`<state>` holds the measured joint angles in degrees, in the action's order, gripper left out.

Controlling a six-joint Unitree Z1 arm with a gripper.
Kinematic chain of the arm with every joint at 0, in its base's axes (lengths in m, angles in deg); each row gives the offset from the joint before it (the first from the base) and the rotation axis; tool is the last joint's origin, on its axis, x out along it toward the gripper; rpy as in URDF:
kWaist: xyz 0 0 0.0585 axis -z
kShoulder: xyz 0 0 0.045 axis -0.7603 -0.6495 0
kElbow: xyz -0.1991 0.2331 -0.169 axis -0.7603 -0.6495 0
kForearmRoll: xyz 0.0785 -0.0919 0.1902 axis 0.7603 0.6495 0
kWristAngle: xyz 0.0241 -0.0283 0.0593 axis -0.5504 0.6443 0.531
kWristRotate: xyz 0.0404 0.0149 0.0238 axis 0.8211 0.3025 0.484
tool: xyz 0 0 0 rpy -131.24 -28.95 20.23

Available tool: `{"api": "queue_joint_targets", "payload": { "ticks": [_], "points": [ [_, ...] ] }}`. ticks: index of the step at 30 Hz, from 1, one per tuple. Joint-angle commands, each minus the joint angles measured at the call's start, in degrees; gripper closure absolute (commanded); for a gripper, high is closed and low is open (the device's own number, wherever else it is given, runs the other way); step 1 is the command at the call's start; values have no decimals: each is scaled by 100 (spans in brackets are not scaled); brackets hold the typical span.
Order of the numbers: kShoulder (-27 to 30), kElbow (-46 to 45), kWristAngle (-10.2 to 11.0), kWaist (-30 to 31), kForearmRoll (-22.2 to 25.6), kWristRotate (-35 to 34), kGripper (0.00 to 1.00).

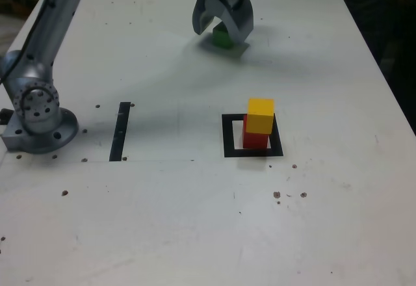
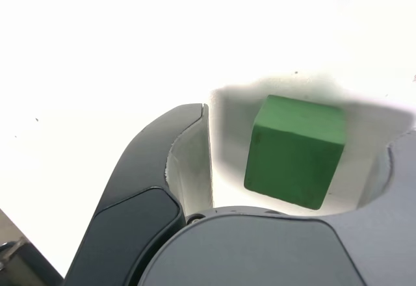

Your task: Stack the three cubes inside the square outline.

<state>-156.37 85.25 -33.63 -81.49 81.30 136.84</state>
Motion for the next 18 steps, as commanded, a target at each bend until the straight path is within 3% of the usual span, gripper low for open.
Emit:
{"api": "queue_joint_targets", "payload": {
  "ticks": [1,8,18],
  "points": [
    [-36,29,-71,-17,-22,26,34],
    [-61,72,-318,-50,-72,73,59],
    [-128,40,-453,-67,-85,125,76]
  ]
}}
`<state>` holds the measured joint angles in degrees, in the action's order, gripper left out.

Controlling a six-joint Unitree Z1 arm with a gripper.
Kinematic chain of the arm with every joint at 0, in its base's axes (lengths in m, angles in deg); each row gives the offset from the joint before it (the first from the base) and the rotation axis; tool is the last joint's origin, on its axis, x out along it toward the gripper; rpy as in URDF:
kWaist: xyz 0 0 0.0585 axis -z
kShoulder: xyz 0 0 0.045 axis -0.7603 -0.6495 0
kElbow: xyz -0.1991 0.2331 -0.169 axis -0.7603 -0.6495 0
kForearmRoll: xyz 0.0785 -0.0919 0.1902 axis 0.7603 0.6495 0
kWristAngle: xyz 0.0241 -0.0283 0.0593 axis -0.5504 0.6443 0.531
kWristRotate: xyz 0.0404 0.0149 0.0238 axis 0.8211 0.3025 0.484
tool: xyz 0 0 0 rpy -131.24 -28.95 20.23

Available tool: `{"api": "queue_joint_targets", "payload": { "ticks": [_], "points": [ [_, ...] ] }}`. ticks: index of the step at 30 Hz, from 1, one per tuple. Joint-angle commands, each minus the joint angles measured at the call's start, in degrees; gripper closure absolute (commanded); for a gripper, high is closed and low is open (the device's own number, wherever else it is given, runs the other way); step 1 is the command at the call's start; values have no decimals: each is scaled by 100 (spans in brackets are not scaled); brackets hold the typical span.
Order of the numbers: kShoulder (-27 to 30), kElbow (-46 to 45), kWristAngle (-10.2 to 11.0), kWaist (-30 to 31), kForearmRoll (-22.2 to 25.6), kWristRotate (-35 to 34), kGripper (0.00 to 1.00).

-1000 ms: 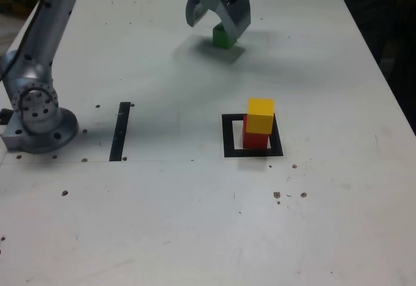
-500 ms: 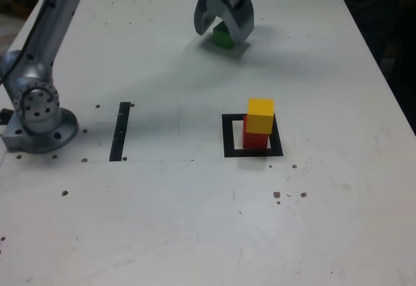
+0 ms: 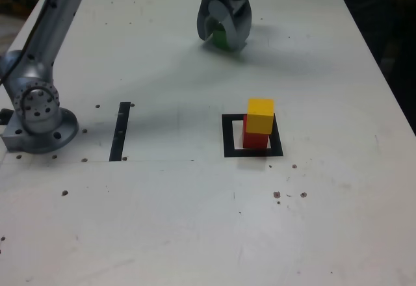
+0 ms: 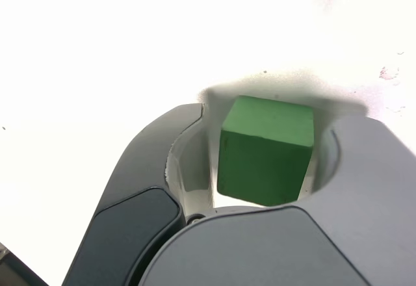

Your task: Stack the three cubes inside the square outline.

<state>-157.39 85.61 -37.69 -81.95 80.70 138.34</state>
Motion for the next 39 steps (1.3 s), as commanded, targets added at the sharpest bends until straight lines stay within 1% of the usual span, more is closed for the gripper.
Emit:
{"api": "queue_joint_targets", "payload": {
  "ticks": [1,4,9,13,17,20,25,28,32,33,39],
  "points": [
    [-25,6,-92,-30,-38,-50,79],
    [-22,23,-231,-60,-66,-148,85],
    [35,84,-382,-77,-70,-313,92],
    [200,177,-485,-70,72,-419,96],
    [412,492,-494,72,605,-651,97],
    [540,897,-456,384,1197,-967,97],
    [748,1518,-426,1302,2229,-1880,97],
    [900,1704,-518,1969,2615,-2551,97],
    [1074,1725,-776,2778,2783,-3631,97],
    [1098,1693,-871,3006,2796,-4021,97],
    [1078,1454,-1176,3828,2804,-5761,97]
  ]
}}
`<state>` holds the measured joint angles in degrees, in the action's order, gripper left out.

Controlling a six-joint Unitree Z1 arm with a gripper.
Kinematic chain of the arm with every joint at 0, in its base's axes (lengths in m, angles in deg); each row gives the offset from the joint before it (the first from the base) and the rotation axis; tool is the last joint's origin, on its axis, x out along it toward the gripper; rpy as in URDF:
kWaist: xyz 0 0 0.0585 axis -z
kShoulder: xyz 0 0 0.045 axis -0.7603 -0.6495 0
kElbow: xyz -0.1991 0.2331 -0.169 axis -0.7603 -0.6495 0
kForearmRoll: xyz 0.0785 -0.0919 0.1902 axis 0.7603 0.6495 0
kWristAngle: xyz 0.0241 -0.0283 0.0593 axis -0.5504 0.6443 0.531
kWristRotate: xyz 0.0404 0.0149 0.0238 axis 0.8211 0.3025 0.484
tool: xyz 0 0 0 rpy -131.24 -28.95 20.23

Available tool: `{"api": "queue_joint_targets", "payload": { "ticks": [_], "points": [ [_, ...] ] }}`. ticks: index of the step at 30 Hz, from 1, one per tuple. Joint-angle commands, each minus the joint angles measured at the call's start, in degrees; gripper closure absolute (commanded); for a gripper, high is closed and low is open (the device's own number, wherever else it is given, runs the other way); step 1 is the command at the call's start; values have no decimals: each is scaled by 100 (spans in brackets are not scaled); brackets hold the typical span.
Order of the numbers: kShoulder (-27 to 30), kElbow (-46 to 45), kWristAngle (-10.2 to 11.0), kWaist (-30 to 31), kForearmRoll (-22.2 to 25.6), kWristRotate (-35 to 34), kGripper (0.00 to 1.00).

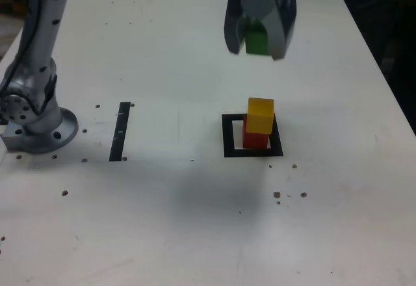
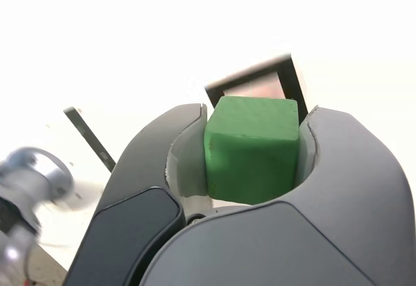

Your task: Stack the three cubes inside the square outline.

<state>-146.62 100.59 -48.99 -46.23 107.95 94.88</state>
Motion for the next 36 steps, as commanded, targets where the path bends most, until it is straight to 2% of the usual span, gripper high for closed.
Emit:
{"api": "queue_joint_targets", "payload": {
  "ticks": [1,6,12,26,36],
  "points": [
    [-7,-86,-102,356,80,-1673,97],
    [-108,-95,-339,706,75,-2517,97],
    [-285,-21,-367,910,74,-2864,97],
    [-475,-275,-301,729,18,-2919,97],
    [-514,-246,-378,720,-17,-2813,96]
  ]
}}
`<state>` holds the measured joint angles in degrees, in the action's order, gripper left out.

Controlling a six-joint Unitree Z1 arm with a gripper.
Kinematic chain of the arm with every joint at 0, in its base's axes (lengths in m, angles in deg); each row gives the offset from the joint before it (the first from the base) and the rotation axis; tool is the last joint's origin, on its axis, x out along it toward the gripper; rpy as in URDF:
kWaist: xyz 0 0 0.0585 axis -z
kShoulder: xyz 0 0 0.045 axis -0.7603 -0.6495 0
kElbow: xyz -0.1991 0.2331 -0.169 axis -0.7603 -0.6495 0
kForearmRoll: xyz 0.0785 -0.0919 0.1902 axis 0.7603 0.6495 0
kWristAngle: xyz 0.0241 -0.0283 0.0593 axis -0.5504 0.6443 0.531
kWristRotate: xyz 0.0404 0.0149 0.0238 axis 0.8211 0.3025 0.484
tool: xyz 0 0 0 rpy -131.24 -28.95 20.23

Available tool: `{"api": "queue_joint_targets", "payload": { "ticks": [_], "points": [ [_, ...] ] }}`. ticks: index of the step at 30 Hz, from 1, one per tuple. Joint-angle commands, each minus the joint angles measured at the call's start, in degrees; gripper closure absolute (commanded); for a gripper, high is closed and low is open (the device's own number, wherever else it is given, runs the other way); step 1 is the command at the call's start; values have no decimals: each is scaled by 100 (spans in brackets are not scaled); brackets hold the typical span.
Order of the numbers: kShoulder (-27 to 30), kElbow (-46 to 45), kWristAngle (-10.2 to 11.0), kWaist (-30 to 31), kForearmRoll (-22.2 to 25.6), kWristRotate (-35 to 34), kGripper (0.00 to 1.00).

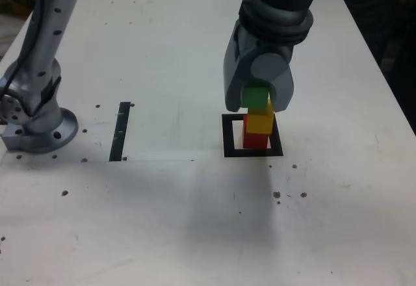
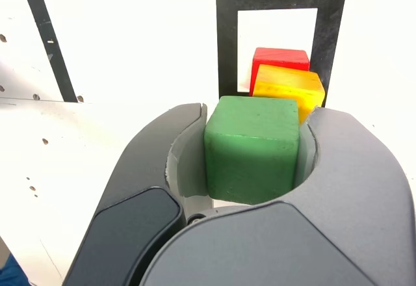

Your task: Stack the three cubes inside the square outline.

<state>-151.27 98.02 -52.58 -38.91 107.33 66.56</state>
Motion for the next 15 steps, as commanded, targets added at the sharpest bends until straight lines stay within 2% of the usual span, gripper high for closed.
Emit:
{"api": "queue_joint_targets", "payload": {
  "ticks": [1,15],
  "points": [
    [-53,15,-32,-12,43,29,96],
    [-168,58,-57,-12,-52,154,90]
  ]
}}
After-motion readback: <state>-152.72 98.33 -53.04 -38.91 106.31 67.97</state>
